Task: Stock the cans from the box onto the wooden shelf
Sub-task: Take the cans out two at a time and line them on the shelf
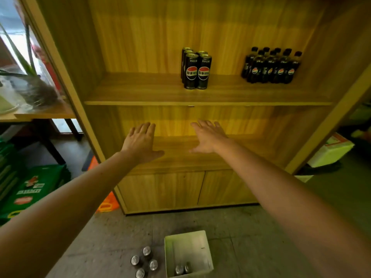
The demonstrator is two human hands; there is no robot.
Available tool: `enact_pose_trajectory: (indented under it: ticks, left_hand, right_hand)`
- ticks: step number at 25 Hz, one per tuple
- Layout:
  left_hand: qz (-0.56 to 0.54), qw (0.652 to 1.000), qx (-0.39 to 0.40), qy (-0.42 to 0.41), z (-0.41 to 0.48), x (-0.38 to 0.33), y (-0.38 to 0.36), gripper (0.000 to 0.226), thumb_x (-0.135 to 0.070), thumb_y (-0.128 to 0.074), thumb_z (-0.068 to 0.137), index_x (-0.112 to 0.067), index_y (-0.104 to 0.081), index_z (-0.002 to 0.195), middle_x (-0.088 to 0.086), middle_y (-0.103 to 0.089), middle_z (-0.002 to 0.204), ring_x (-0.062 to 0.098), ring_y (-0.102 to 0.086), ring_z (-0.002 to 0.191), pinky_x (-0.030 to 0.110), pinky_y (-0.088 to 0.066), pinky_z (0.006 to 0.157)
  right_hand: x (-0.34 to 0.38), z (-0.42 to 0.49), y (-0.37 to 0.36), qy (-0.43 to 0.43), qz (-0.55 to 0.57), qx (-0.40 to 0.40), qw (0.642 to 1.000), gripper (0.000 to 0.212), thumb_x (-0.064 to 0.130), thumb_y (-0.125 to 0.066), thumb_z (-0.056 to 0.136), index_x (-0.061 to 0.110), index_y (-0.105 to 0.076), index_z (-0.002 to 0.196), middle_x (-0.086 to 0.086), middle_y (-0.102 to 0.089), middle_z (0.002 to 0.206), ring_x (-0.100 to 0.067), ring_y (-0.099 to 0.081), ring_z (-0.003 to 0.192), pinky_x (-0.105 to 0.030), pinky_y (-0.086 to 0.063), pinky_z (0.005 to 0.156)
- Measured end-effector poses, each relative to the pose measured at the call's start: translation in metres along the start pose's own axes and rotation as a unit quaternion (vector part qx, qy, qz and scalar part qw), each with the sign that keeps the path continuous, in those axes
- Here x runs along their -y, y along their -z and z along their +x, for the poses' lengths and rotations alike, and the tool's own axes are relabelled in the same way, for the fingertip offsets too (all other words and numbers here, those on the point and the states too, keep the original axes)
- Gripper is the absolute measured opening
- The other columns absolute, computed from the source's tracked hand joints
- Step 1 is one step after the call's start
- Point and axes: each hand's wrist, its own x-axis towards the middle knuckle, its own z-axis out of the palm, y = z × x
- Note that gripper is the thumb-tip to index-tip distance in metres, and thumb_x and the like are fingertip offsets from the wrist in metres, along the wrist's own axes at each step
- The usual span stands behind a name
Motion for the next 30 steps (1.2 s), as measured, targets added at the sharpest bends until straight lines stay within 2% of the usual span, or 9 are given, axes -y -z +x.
enact_pose_trajectory:
  ticks: [4, 10, 15, 20, 26, 28, 30]
  left_hand:
    - [-0.011, 1.000, -0.022, 0.005, -0.010, -0.003, -0.047, 0.098, -0.053, -0.062, 0.075, -0.008, -0.012, 0.146, 0.014, -0.015, 0.156, 0.029, -0.013, 0.144, 0.044, -0.010, 0.118]
    - [-0.041, 0.999, 0.016, 0.018, -0.026, -0.015, -0.172, 0.097, -0.049, -0.064, 0.076, -0.009, -0.010, 0.147, 0.013, -0.014, 0.156, 0.029, -0.011, 0.145, 0.044, -0.008, 0.118]
    - [-0.049, 0.997, 0.055, 0.020, -0.046, -0.022, -0.334, 0.097, -0.045, -0.065, 0.076, -0.008, -0.010, 0.146, 0.014, -0.014, 0.156, 0.029, -0.012, 0.144, 0.046, -0.012, 0.118]
    - [-0.030, 0.993, 0.110, -0.002, -0.068, -0.023, -0.529, 0.098, -0.046, -0.064, 0.077, -0.009, -0.005, 0.147, 0.012, -0.009, 0.157, 0.028, -0.007, 0.145, 0.045, -0.006, 0.119]
    - [-0.022, 0.983, 0.177, -0.034, -0.094, -0.022, -0.723, 0.096, -0.040, -0.064, 0.079, -0.010, -0.003, 0.147, 0.012, -0.007, 0.158, 0.027, -0.008, 0.145, 0.042, -0.007, 0.119]
    - [-0.028, 0.975, 0.212, -0.068, -0.102, -0.021, -0.775, 0.091, -0.034, -0.064, 0.081, -0.012, -0.006, 0.147, 0.010, -0.010, 0.157, 0.026, -0.013, 0.144, 0.039, -0.012, 0.118]
    - [-0.044, 0.965, 0.237, -0.104, -0.108, -0.022, -0.811, 0.082, -0.025, -0.063, 0.083, -0.015, -0.013, 0.147, 0.009, -0.019, 0.155, 0.026, -0.027, 0.140, 0.036, -0.025, 0.113]
  right_hand:
    - [0.002, -0.006, -0.050, 0.009, 0.016, 0.020, 1.000, 0.098, 0.050, -0.067, 0.071, 0.017, -0.011, 0.145, -0.012, -0.007, 0.156, -0.030, -0.011, 0.143, -0.050, -0.010, 0.115]
    - [-0.005, -0.010, -0.180, 0.031, 0.048, 0.081, 0.995, 0.095, 0.047, -0.065, 0.075, 0.018, -0.010, 0.146, -0.012, -0.006, 0.156, -0.031, -0.009, 0.143, -0.049, -0.012, 0.115]
    - [-0.005, -0.013, -0.345, 0.038, 0.038, 0.105, 0.993, 0.097, 0.050, -0.064, 0.075, 0.019, -0.006, 0.146, -0.014, -0.007, 0.156, -0.030, -0.011, 0.143, -0.049, -0.011, 0.115]
    - [0.002, -0.006, -0.537, 0.046, 0.037, 0.117, 0.991, 0.092, 0.049, -0.064, 0.075, 0.019, -0.012, 0.145, -0.012, -0.010, 0.155, -0.029, -0.015, 0.142, -0.049, -0.015, 0.115]
    - [-0.003, -0.002, -0.735, 0.056, 0.052, 0.148, 0.986, 0.088, 0.038, -0.067, 0.076, 0.016, -0.015, 0.144, -0.011, -0.013, 0.155, -0.029, -0.016, 0.141, -0.047, -0.014, 0.114]
    - [-0.007, -0.003, -0.793, 0.079, 0.048, 0.166, 0.982, 0.081, 0.033, -0.066, 0.079, 0.019, -0.019, 0.143, -0.008, -0.018, 0.154, -0.026, -0.018, 0.141, -0.047, -0.008, 0.116]
    - [-0.013, -0.007, -0.837, 0.105, 0.058, 0.181, 0.976, 0.073, 0.027, -0.065, 0.080, 0.022, -0.026, 0.141, -0.002, -0.027, 0.151, -0.022, -0.022, 0.140, -0.047, -0.003, 0.116]
